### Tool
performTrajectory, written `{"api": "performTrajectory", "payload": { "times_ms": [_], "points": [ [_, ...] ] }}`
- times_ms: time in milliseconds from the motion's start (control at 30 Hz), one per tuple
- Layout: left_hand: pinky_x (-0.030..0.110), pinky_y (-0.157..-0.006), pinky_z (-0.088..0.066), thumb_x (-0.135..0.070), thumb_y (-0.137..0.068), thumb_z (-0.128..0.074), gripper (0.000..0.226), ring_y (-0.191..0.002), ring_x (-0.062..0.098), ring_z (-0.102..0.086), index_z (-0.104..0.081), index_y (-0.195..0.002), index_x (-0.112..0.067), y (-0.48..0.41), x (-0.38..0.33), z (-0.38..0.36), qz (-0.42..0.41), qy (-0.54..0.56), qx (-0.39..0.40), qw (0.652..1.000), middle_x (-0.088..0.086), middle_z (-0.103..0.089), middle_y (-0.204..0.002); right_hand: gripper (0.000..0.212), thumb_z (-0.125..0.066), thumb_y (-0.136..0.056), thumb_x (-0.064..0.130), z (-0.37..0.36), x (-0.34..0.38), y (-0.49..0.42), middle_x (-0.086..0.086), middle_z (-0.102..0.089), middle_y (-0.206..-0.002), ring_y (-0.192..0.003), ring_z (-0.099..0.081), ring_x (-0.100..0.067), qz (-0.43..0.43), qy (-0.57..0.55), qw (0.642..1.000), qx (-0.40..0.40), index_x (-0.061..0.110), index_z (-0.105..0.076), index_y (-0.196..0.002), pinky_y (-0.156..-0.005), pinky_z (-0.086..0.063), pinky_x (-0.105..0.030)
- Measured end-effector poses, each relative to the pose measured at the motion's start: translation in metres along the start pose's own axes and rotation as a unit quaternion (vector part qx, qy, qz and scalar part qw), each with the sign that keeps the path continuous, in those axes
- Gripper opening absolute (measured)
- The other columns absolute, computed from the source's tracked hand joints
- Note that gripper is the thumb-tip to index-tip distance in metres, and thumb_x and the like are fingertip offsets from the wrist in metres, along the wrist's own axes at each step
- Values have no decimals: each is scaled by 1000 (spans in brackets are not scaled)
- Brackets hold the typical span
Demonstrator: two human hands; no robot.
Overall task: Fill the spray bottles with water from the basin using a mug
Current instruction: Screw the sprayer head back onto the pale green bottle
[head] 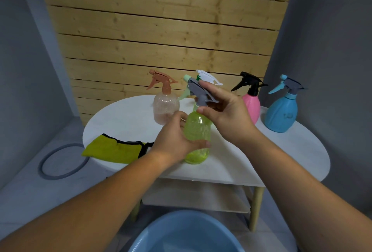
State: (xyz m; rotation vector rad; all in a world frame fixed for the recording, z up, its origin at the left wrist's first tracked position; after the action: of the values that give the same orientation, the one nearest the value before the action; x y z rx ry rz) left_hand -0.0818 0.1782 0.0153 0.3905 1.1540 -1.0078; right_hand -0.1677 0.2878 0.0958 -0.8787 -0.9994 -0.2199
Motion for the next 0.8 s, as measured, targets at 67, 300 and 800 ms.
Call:
{"api": "performTrajectory", "payload": {
  "times_ms": [67, 300, 800],
  "points": [
    [31, -86, -55, -41, -59, -97, 81, -102, 8, -64, -50, -123, -25, 2, 1, -5, 17, 30, 5, 999, -5, -63, -112, 68, -70, -81, -12, 0, -1, -1, 32, -68, -111, -107, -64, 5, -5, -4, 1000, 6, 44, -61, -119, -89, -50, -13],
    [20, -83, -55, -28, -65, -97, 66, -98, 4, -65, -56, -117, -24, 0, 0, 0, -8, 26, 25, 999, -7, -67, -108, 67, -70, -80, -13, 1, -3, -2, 33, -68, -107, -103, -64, 7, -12, -9, 1000, 12, 41, -62, -118, -88, -50, -13],
    [32, -98, -56, -16, -70, -92, 73, -112, 7, -68, -55, -132, -28, -1, 11, -6, 27, 132, 112, 985, -4, -69, -123, 65, -71, -81, -12, 3, -3, -2, 21, -68, -111, -104, -65, 1, -17, -14, 1000, 11, 39, -62, -119, -94, -51, -20]
  ]
}}
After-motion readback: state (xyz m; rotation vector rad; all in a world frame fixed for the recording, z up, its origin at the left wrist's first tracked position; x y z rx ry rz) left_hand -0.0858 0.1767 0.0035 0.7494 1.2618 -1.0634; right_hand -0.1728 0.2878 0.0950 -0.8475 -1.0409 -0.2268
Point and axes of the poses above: each hand's wrist, its own y-axis away from the middle knuckle, its own z-axis out of the back of the hand, x = y × z, the point moved 6 cm from there along -y, towards the middle knuckle
